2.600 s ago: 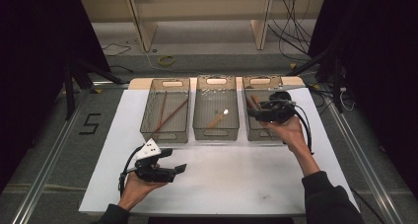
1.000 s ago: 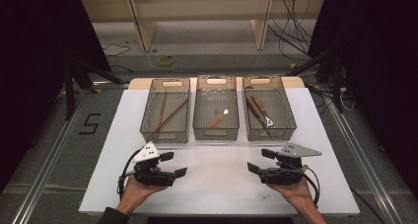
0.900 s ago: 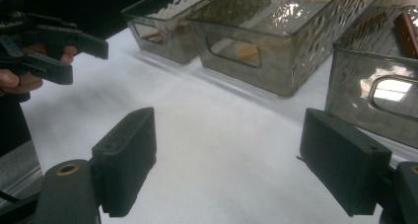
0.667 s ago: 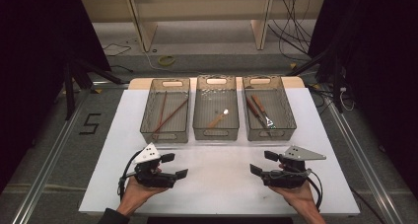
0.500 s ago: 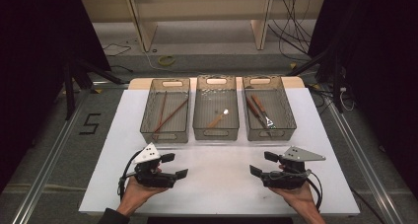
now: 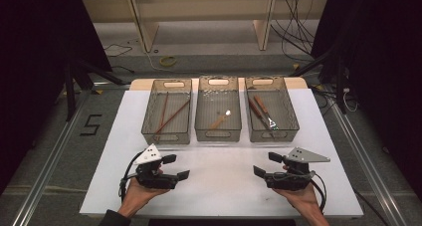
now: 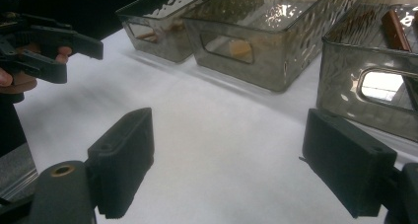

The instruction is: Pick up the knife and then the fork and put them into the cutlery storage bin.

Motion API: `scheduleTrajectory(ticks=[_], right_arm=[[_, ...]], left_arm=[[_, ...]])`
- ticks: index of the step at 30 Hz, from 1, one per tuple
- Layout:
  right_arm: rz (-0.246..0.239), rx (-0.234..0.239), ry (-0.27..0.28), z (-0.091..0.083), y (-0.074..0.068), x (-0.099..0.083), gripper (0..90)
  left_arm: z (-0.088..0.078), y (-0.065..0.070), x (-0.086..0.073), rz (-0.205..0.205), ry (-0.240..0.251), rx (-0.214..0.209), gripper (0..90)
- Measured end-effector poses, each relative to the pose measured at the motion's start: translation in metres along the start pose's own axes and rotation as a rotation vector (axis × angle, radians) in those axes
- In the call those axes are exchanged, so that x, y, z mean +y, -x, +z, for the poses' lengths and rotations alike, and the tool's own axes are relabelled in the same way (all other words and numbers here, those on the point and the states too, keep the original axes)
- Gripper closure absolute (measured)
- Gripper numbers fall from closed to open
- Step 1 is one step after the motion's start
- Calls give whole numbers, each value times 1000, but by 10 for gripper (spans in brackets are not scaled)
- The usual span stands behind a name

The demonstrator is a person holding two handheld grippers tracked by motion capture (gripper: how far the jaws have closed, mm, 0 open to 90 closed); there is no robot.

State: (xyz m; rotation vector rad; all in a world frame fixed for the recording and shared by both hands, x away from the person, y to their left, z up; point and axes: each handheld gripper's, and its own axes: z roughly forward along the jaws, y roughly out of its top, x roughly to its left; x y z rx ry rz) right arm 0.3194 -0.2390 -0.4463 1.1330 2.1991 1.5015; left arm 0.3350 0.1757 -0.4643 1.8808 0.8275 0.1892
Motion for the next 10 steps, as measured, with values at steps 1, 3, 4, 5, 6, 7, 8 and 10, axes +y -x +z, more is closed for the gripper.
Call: scheduleTrajectory(ticks=[1,3,4,5,6,7,8,10], right_arm=[[0,1,1,0,0,0,207],[0,0,1,0,0,0,207],[0,1,0,0,0,0,207],[-2,1,-1,0,0,0,207],[-3,1,-2,1,0,0,207],[-4,1,-3,1,0,0,207],[-3,2,-5,1,0,0,207],[-4,0,-7,1,0,0,207]], left_arm=[[0,0,0,0,-1,0,192],[0,0,0,-1,-1,1,192],[0,0,0,-2,-1,1,192],[0,-1,0,-3,-1,1,192],[0,-1,0,-3,-1,1,192],[0,-1,0,-3,-2,1,192],[0,-1,0,-3,-2,2,192],[1,-1,0,-3,-3,4,192]])
